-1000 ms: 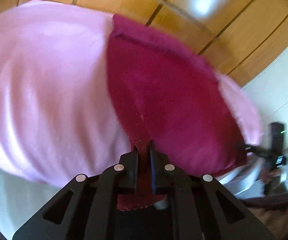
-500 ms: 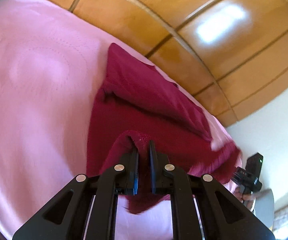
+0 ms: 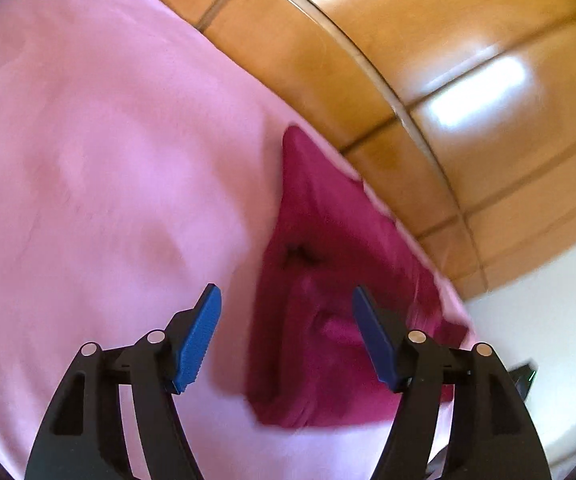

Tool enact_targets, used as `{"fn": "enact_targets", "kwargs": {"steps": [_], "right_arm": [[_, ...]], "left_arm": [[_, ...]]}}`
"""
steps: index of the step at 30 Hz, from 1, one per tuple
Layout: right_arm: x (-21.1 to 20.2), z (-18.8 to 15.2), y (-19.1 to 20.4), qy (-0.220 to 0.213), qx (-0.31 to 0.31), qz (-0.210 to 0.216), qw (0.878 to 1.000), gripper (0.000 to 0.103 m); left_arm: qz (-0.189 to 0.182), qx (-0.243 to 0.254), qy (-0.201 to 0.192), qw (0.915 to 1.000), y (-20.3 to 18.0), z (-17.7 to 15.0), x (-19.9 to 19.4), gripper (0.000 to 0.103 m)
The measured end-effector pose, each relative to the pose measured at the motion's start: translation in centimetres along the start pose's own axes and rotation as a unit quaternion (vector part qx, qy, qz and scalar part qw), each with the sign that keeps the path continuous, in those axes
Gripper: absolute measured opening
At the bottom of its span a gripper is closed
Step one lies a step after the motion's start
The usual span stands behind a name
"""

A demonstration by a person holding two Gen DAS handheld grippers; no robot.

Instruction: Fold small clothes

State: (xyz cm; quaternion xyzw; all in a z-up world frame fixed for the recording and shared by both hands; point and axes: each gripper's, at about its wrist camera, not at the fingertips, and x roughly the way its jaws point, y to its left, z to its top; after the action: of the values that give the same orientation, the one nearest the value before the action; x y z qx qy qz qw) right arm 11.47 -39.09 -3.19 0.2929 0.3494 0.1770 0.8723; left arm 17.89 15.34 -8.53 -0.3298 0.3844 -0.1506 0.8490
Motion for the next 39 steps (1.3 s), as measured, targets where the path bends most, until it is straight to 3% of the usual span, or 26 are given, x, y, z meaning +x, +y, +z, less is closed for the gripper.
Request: {"fn": "enact_targets", "kwargs": {"steps": [3,5,8,10,11,12,13,16,24,33,35,38,39], "right_arm": [[-0.5,-2.0,0.6,0.012,-0.031,-0.016,0.999,0.092],[-0.1,-3.7,1.3,0.024,-0.070,-0.049,0.996,0.090],[2.1,-4.8,2.2,0.040,-0.108,-0.090,0.989,0.071],[3.5,-5.2,2.2,0.044,-0.124,-0.113,0.985,0.049],[3.9,-5.2,2.3,0.040,-0.127,-0.123,0.983,0.045],[4.1,-5.1,2.5,0.036,-0.126,-0.123,0.984,0.035],[4.0,-5.0,2.4,0.034,-0.125,-0.122,0.984,0.028],[2.4,-5.3,3.1,0.025,-0.135,-0.116,0.984,0.022],[-2.0,-7.4,4.2,0.027,-0.140,-0.095,0.985,0.020],[-4.7,-13.0,1.7,0.115,-0.130,-0.121,0.977,0.018],[-4.8,-12.8,1.9,0.111,-0.130,-0.117,0.978,0.023],[-4.6,-11.2,2.8,0.084,-0.145,-0.124,0.978,0.038],[-4.6,-10.6,3.2,0.076,-0.148,-0.124,0.978,0.043]], "left_arm": [[-0.003,0.039,0.014,0.9991,0.0,-2.4,-0.3,0.068],[-0.001,0.054,0.023,0.9983,-0.2,-3.9,0.0,0.068],[0.008,0.077,0.022,0.9967,-1.3,-4.7,0.9,0.068],[0.005,0.092,0.037,0.9951,-2.3,-4.8,1.7,0.052],[0.019,0.099,0.041,0.9940,-2.7,-4.7,2.1,0.037],[0.030,0.106,0.043,0.9930,-3.0,-4.7,2.4,0.027],[0.029,0.107,0.045,0.9928,-2.9,-4.9,2.2,0.026],[0.015,0.099,0.037,0.9942,-3.0,-5.1,1.1,0.020],[-0.025,0.095,0.042,0.9943,-3.0,-8.2,-3.2,0.018],[0.008,0.112,0.098,0.9889,-1.9,-15.8,-7.4,0.022],[0.021,0.119,0.092,0.9884,-2.2,-15.1,-7.4,0.022],[0.030,0.123,0.061,0.9901,-2.4,-12.8,-7.2,0.036],[0.030,0.123,0.054,0.9905,-2.5,-11.9,-7.0,0.036]]}}
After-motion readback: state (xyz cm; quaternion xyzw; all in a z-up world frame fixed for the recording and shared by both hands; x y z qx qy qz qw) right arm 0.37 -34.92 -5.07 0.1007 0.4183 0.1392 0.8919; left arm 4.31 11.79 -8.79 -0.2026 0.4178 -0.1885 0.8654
